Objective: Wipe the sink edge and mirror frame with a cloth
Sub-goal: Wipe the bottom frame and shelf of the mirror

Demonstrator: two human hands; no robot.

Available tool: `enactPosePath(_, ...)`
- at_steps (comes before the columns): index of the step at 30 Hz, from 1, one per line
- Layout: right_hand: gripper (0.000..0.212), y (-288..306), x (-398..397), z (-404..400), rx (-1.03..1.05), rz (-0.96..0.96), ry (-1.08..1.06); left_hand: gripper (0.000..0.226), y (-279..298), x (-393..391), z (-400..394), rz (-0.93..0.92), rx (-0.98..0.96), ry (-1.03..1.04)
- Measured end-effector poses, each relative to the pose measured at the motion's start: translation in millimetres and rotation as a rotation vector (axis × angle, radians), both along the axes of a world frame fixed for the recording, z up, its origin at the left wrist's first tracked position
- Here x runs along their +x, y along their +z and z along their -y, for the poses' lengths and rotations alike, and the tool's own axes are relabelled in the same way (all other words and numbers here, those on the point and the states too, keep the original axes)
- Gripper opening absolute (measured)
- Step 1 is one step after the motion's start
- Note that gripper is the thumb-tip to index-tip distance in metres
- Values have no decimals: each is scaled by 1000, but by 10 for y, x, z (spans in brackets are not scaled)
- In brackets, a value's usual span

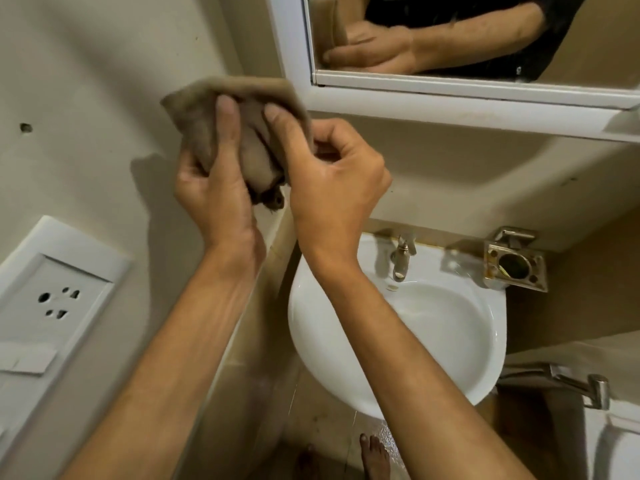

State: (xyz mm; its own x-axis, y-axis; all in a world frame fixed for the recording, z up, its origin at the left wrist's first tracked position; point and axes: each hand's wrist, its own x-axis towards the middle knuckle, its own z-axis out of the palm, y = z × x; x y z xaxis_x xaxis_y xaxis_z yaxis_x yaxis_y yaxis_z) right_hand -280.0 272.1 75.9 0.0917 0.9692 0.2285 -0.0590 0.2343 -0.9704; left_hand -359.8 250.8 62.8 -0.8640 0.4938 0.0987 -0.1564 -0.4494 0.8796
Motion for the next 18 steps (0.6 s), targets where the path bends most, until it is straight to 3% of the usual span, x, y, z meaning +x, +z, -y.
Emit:
enactPosePath(5,44,40,59,-251,-235,-50,-153,29,81,174,-386,-59,-91,-27)
enactPosePath(13,35,15,352,-375,-174,19,-206,47,-44,447,-526,104,-180,-93)
enactPosePath(18,33,33,739,-407,-121,47,-255,46,-72,822,-578,194,-188,-226)
